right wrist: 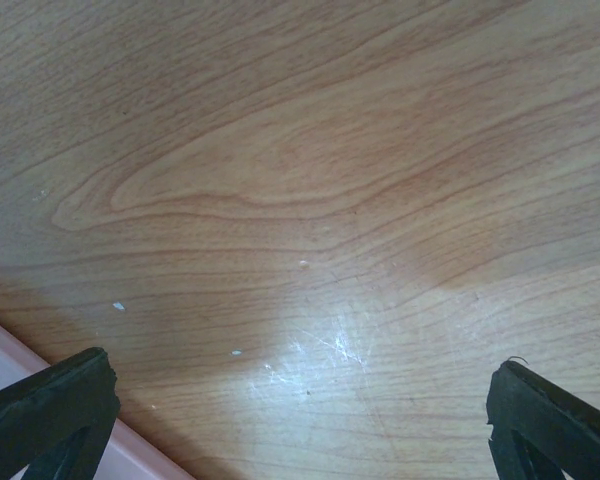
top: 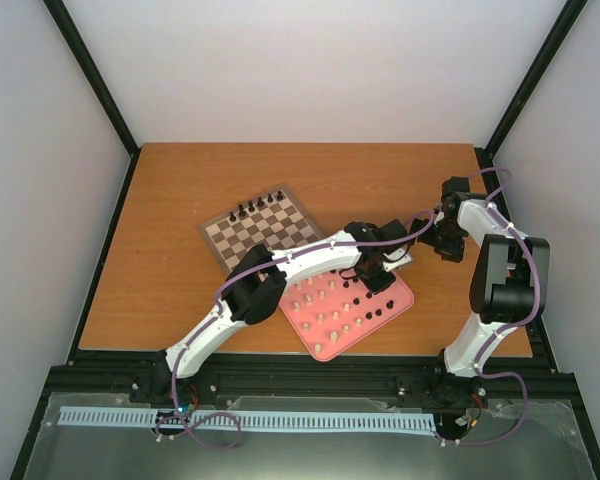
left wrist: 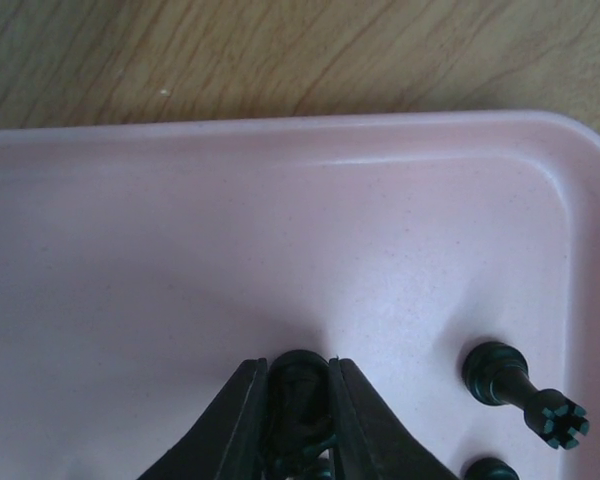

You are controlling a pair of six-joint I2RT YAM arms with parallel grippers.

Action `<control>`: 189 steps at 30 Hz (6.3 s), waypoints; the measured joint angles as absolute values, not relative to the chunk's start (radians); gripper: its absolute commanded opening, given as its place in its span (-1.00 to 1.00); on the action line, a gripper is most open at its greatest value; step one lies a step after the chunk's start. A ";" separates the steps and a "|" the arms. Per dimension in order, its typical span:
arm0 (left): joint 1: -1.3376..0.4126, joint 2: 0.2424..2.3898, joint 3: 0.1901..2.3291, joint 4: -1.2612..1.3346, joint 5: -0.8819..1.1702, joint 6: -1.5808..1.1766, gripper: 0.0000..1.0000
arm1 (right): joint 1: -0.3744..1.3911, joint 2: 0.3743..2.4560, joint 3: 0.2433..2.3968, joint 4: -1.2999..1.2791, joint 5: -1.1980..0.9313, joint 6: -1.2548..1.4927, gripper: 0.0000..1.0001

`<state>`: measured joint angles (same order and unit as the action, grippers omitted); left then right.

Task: Set up the chess pieces on the board
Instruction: Pick up the chess piece from the storage box, then place the chess piece on the chessboard, then pick up the chess piece from the storage box.

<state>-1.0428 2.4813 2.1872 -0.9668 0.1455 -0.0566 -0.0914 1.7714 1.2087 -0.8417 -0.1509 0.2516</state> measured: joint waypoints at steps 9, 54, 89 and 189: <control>-1.034 2.473 2.204 -0.996 0.089 -0.055 -0.61 | -0.091 1.771 1.209 -0.841 -0.154 0.252 1.00; -0.157 1.907 1.536 -0.904 -0.012 -0.079 -0.62 | -0.091 1.795 1.209 -0.838 -0.191 0.252 1.00; -0.157 2.087 1.639 -0.861 -0.036 -0.086 -0.61 | -0.091 1.839 1.228 -0.841 -0.191 0.250 1.00; -1.142 2.339 2.100 -0.980 0.200 0.035 0.33 | -0.091 1.840 1.228 -0.839 -0.187 0.251 1.00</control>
<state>-1.1419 2.3394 2.0998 -0.9802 0.1997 0.0353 -0.0910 1.8400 1.2282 -0.8394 -0.1875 0.2508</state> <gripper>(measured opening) 0.715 1.000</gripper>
